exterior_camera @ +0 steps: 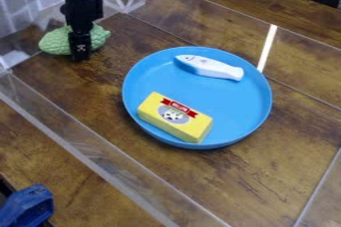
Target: Put the green object in the blue tray
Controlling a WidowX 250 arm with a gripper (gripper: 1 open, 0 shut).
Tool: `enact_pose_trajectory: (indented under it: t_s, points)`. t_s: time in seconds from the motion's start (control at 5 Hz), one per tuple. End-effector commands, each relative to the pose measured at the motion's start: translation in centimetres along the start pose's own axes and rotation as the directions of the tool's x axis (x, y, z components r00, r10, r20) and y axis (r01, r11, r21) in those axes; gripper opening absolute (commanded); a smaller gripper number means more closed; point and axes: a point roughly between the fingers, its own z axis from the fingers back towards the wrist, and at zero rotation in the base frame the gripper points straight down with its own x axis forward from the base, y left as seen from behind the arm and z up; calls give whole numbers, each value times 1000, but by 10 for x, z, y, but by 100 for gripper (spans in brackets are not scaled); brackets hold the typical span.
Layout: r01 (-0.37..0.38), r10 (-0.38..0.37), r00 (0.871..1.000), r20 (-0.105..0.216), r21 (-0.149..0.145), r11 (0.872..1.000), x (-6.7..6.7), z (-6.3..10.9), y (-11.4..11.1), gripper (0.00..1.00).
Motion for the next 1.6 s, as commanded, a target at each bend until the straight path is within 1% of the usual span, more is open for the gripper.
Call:
enact_pose_trajectory:
  t_s: [0.0,0.6,0.8,1.2,1.4]
  points:
    - [-27,27,1000,-4,25,999,-6,11,11,0]
    - [-39,40,999,-36,25,999,-6,22,12,0]
    - [-41,43,998,-48,31,999,-5,28,14,0]
    - [-50,54,995,-83,50,997,-1,48,18,0]
    - [-53,60,992,-108,61,997,4,66,20,0]
